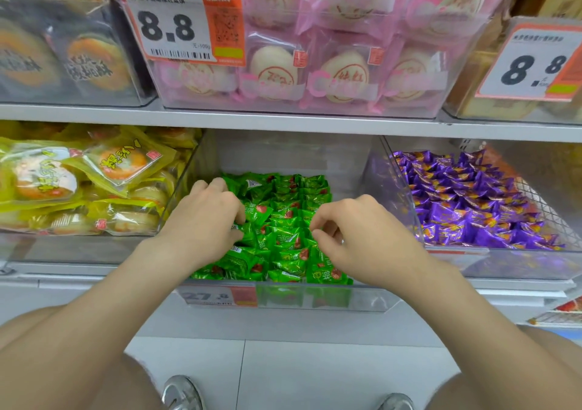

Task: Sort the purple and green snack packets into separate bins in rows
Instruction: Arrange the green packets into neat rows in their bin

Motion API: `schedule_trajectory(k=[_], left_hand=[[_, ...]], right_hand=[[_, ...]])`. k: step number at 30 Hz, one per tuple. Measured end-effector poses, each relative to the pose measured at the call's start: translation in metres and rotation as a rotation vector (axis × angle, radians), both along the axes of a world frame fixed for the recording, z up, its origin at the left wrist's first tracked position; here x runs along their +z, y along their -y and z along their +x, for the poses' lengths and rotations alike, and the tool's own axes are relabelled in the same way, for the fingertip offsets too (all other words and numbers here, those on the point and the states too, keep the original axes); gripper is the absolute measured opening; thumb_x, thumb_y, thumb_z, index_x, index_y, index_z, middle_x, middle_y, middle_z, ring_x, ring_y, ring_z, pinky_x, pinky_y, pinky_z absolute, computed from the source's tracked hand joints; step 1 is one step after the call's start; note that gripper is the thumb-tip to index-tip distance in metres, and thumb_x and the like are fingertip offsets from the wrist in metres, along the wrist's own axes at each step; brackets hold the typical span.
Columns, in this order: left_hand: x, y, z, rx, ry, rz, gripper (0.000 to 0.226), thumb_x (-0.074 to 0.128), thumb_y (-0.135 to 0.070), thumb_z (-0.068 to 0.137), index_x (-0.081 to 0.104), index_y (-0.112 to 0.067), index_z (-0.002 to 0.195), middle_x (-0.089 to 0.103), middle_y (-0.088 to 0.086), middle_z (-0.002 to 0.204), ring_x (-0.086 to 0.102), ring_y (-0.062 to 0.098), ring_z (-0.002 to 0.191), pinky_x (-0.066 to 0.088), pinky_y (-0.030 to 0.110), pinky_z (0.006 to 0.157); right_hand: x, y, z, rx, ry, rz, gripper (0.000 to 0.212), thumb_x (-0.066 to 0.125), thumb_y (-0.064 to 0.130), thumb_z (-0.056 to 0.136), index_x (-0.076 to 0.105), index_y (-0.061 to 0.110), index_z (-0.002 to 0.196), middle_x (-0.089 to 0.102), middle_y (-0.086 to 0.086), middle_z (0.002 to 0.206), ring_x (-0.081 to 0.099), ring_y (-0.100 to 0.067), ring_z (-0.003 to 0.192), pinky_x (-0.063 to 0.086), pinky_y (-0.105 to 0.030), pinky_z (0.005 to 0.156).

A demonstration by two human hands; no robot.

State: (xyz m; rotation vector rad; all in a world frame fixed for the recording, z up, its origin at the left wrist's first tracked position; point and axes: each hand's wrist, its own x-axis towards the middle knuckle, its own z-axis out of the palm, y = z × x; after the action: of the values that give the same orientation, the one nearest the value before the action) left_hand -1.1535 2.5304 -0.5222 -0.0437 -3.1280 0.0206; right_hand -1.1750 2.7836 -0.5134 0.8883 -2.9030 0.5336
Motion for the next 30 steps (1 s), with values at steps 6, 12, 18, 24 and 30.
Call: schedule_trajectory(k=[6,12,18,24,30], left_hand=[[0.008,0.001,0.003,-0.067,-0.148,0.003,0.015,0.073,-0.045,0.094,0.074,-0.032,0.102,0.056,-0.003,0.113,0.049,0.023,0.107,0.048,0.041,0.087],[0.02,-0.015,0.009,-0.185,-0.059,0.759,0.007,0.066,-0.029,0.101,0.061,-0.026,0.099,0.07,-0.01,0.093,0.066,0.007,0.087,0.052,0.031,0.076],[0.015,-0.041,0.01,-0.199,0.276,1.11,0.019,0.058,-0.03,0.107,0.072,-0.018,0.102,0.075,-0.001,0.082,0.072,0.018,0.079,0.062,0.041,0.083],[0.005,-0.055,0.003,-0.272,0.161,0.801,0.018,0.062,-0.037,0.103,0.075,-0.031,0.092,0.074,-0.016,0.084,0.069,0.013,0.073,0.057,0.036,0.07],[-0.008,-0.068,-0.011,-0.393,0.282,0.478,0.011,0.081,-0.055,0.084,0.08,-0.046,0.089,0.068,-0.015,0.087,0.055,0.012,0.097,0.045,0.035,0.097]], right_hand=[[-0.004,0.004,-0.003,0.016,-0.02,-0.019,0.019,0.054,0.035,0.094,0.072,0.033,0.099,0.074,0.011,0.084,0.069,-0.019,0.084,0.061,-0.043,0.074],[0.008,0.006,-0.003,0.237,-0.073,-0.196,0.065,0.074,0.005,0.086,0.053,0.03,0.142,0.055,0.008,0.136,0.056,-0.011,0.124,0.047,-0.03,0.106],[0.015,-0.012,-0.008,0.293,-0.054,-0.168,0.035,0.083,0.034,0.086,0.072,0.026,0.118,0.072,0.011,0.106,0.064,-0.006,0.096,0.053,-0.032,0.085],[0.018,-0.038,-0.013,0.118,0.05,0.012,0.028,0.074,0.053,0.091,0.077,0.027,0.102,0.073,0.004,0.08,0.063,-0.015,0.077,0.054,-0.04,0.078],[0.021,-0.045,-0.009,0.097,0.204,0.203,0.031,0.08,0.049,0.088,0.075,0.03,0.112,0.054,0.021,0.075,0.043,0.01,0.073,0.048,-0.029,0.081]])
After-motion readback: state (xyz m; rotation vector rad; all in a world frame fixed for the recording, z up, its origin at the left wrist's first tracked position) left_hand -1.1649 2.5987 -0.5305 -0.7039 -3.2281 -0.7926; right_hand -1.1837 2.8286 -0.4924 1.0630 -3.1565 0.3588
